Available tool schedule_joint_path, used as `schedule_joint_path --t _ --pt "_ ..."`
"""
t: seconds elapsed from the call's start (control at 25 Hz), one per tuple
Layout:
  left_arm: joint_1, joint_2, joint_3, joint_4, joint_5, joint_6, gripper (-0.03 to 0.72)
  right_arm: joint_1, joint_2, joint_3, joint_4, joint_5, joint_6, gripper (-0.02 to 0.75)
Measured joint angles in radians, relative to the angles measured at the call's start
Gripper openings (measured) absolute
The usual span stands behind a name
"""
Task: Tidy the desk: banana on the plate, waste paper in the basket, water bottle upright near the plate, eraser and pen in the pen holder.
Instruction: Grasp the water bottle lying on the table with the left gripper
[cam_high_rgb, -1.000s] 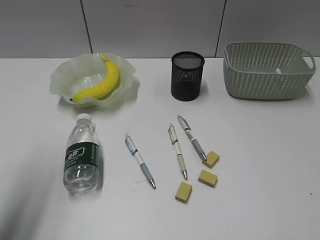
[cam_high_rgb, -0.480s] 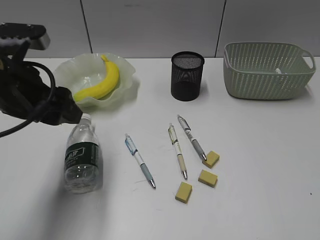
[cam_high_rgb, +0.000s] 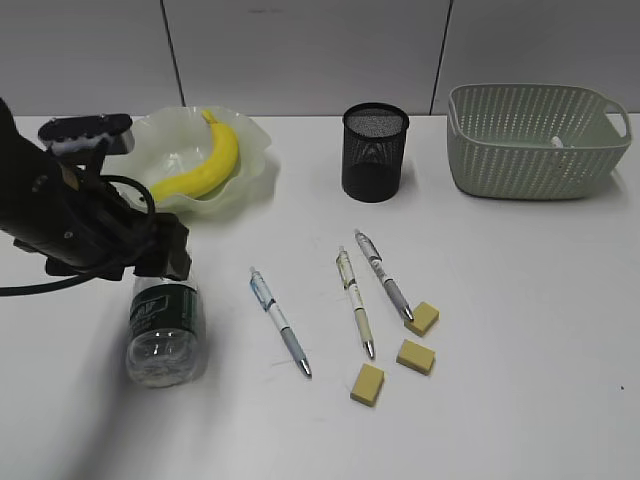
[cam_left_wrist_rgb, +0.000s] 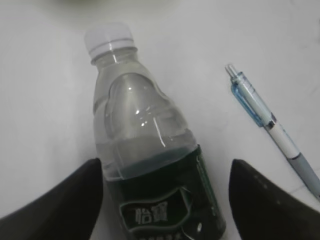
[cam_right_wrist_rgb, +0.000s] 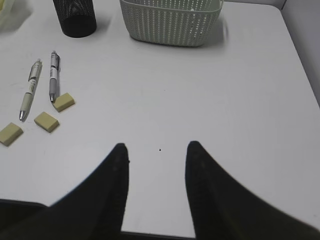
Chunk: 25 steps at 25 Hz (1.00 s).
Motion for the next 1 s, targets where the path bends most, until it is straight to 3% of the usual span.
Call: schedule_joint_path --t 0.76,0.84,1.0 --pt "-0.001 0.311 -0.251 0.062 0.085 -0.103 0.588 0.0 0.0 0.0 0.0 0.0 0.0 0.295" --pt "-0.002 0.315 -0.257 0.08 0.091 -0.109 0.561 0.0 0.0 0.0 0.0 0.0 0.0 0.295" --pt "-0.002 0.315 -0.258 0.099 0.101 -0.11 0.419 0.0 0.0 0.0 0.0 0.0 0.0 0.295"
